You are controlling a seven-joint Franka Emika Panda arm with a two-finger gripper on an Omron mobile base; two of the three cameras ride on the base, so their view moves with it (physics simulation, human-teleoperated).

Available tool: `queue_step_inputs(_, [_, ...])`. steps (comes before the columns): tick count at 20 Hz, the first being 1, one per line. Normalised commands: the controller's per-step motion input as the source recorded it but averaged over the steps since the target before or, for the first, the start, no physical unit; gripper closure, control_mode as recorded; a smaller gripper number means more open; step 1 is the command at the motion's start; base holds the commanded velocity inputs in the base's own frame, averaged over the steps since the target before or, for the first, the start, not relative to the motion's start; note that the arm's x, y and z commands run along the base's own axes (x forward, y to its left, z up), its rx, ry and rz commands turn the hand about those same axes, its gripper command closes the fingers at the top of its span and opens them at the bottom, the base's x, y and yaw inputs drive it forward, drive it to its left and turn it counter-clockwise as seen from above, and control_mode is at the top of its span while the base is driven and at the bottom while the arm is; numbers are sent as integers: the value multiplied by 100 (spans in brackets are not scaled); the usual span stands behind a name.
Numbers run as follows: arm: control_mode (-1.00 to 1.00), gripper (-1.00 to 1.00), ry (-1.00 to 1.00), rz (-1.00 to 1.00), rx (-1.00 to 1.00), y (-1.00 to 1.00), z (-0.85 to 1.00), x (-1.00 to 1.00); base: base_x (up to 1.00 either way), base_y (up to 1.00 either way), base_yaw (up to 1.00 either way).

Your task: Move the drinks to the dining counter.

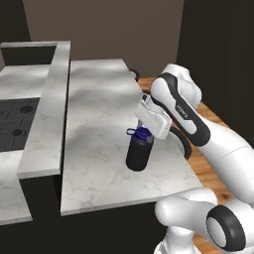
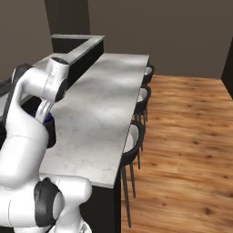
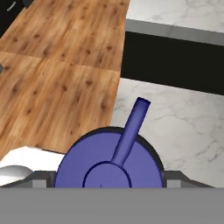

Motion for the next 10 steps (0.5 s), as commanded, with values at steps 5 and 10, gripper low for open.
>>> queue_step_inputs(5, [-100,100,4,6,1,19,-26,34,0,0,0])
queue_step_inputs(10, [-100,100,0,5,0,5,-31,20,0,0,0])
